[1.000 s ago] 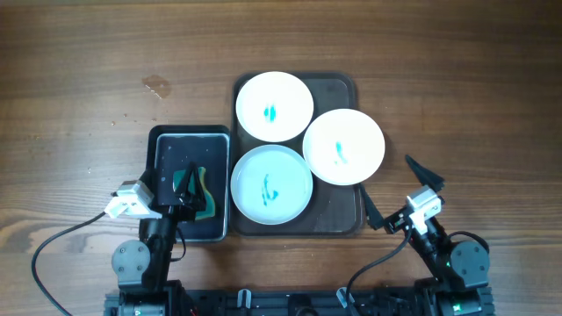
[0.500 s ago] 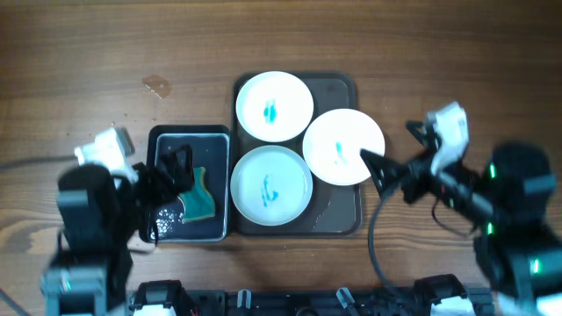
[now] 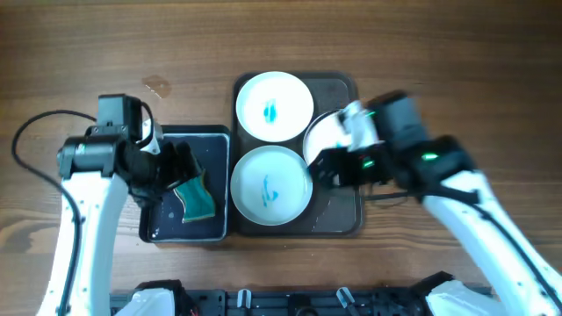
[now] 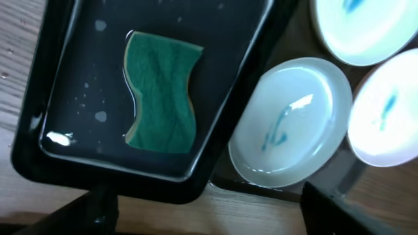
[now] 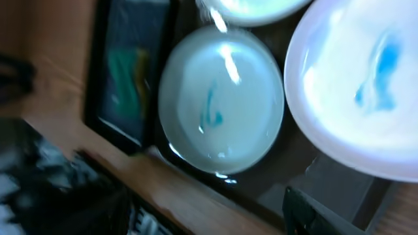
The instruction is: Clean dirty plates on tray and stack at the side
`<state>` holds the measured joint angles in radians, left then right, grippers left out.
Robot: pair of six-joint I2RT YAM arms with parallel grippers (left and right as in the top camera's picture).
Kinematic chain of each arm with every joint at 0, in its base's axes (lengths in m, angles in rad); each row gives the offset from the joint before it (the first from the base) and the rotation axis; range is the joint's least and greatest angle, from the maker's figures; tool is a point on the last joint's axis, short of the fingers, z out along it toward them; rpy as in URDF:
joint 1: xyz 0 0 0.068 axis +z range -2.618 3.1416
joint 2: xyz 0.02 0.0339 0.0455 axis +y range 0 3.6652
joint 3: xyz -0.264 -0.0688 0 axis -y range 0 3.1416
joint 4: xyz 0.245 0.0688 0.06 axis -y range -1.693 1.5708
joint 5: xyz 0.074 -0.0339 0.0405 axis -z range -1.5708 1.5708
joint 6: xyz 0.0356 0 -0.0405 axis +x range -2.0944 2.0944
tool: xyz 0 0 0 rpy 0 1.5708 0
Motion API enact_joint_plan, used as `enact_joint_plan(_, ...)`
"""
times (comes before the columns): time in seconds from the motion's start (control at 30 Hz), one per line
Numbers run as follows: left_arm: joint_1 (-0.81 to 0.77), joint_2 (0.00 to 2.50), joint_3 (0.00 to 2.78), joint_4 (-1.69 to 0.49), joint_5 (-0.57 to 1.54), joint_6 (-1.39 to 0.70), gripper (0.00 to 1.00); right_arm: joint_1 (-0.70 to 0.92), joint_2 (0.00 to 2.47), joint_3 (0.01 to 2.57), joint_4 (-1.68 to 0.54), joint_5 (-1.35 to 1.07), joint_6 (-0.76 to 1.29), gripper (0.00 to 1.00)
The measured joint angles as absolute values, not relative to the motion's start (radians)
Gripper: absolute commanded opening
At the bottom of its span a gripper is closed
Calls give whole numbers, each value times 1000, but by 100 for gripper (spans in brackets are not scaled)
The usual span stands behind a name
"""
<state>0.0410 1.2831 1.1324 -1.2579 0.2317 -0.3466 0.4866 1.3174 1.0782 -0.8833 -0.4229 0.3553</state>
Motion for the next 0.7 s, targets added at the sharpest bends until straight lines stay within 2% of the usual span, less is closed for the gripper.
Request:
enact_joint_plan(0.17,42,1280,1132,-1257,211,-337,80,651,1502,1047,-875,-283,427,54)
enact_joint_plan(0.4,66,1160,1132,-1282,176,-334,85,651,1728,1037,-797,-237,452,50)
enact_joint_plan(0.57,66,1161,1132,-1284,172,-334,85,616,1806,1037,-693,-234,447,27)
enact_joint_plan(0.7,66,1161,1132,-1282,169,-334,85,543,1818,1037,-645,-245,408,4)
